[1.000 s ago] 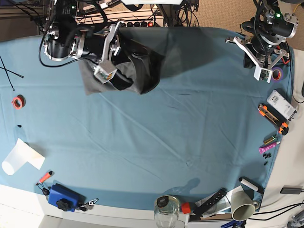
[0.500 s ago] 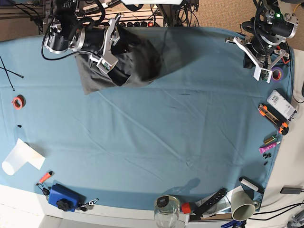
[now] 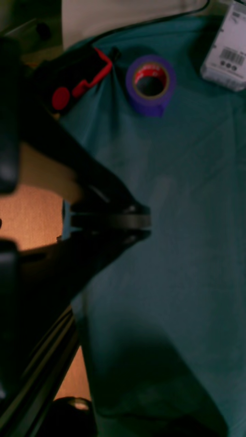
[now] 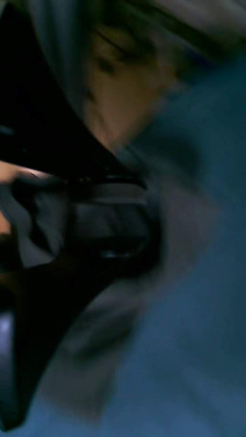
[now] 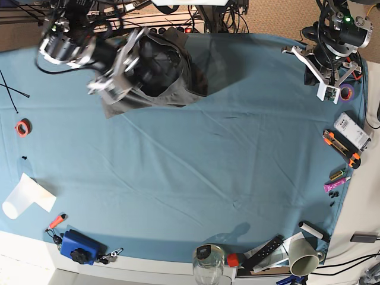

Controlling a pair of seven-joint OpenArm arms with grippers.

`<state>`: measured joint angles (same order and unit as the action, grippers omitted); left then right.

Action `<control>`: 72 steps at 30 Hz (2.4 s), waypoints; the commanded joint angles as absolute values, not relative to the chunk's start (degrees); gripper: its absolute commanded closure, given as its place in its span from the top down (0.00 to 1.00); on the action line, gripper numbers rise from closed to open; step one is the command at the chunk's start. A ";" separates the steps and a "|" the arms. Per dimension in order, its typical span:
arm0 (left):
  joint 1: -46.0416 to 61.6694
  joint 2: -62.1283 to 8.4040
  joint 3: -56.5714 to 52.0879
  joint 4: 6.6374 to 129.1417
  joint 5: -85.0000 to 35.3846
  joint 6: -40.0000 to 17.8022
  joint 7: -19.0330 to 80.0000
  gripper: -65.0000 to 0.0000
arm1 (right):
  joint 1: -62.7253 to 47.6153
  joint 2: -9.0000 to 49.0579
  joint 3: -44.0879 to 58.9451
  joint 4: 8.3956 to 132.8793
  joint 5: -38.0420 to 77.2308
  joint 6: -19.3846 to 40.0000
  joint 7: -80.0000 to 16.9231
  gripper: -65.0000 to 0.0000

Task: Fold the T-shirt properly
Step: 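Press and smooth the folded bundle with the right gripper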

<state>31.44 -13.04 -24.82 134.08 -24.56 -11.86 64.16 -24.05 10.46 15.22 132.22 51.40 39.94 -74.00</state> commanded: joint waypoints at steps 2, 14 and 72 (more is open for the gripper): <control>31.59 -13.34 -25.04 135.00 -26.33 -11.92 63.13 0.00 | -23.97 10.31 19.70 133.29 50.68 40.00 -72.55 0.24; 31.59 -13.34 -25.04 135.00 -27.77 -12.14 63.13 0.00 | -25.89 10.48 25.56 133.01 39.83 36.84 -75.07 0.24; 31.42 -13.32 -25.02 135.00 -40.05 -22.81 62.54 0.00 | -21.06 13.17 15.70 104.40 46.41 40.00 -74.22 0.24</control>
<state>31.40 -13.04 -24.82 134.08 -39.38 -22.59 63.37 -21.19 12.75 15.66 104.07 48.64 40.91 -73.84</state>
